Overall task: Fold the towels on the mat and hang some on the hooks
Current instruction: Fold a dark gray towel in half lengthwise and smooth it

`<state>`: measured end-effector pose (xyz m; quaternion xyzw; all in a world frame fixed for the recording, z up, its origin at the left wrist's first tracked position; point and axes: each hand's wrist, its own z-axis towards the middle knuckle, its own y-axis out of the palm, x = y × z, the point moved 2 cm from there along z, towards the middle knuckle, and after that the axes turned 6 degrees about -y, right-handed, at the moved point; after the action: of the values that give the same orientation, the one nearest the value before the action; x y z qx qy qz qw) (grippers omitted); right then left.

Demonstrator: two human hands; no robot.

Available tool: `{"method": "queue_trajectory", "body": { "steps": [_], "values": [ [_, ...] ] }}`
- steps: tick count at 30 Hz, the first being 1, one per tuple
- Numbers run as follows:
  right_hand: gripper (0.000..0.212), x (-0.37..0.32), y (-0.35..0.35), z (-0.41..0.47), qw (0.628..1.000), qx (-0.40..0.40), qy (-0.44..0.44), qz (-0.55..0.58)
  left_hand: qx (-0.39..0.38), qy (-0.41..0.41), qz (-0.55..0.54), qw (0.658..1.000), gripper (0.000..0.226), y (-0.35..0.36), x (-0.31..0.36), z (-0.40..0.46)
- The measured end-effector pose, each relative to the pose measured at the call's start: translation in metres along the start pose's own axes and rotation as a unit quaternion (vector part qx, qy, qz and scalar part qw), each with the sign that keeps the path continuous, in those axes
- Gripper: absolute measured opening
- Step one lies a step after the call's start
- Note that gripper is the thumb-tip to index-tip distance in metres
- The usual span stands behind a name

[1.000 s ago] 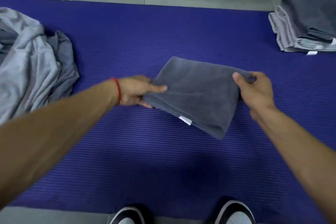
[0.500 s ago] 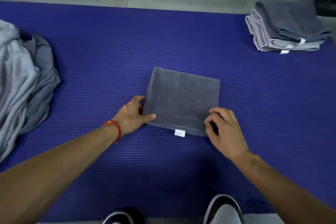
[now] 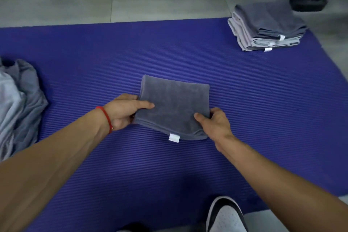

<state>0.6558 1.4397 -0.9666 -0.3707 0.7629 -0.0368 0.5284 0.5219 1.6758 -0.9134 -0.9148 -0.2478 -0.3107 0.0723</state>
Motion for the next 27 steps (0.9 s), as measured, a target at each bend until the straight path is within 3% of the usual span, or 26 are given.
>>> {"method": "queue_trajectory", "body": {
  "steps": [4,7,12,17,22,27],
  "values": [
    [0.037,-0.022,-0.054,-0.008,0.98,-0.006,0.021,0.196,-0.029,0.0,-0.052,0.998,0.051,0.026,0.025,-0.017],
    [0.042,-0.043,-0.113,-0.002,0.97,-0.036,0.027,0.237,-0.042,-0.013,-0.06,0.997,0.055,0.061,0.054,-0.024],
    [0.028,-0.103,-0.215,0.033,0.977,-0.082,0.011,0.198,-0.033,0.016,-0.082,0.996,0.065,0.12,0.136,-0.031],
    [0.02,-0.169,-0.296,0.072,0.986,-0.051,-0.028,0.16,-0.05,0.061,-0.118,0.99,0.065,0.177,0.204,-0.043],
    [0.02,-0.204,-0.36,0.093,0.984,0.003,-0.04,0.172,-0.04,0.067,-0.157,0.984,0.059,0.23,0.259,-0.057],
    [0.022,-0.223,-0.417,0.146,0.988,0.008,-0.034,0.153,-0.033,0.093,-0.174,0.98,0.056,0.282,0.312,-0.039]
  ]
}}
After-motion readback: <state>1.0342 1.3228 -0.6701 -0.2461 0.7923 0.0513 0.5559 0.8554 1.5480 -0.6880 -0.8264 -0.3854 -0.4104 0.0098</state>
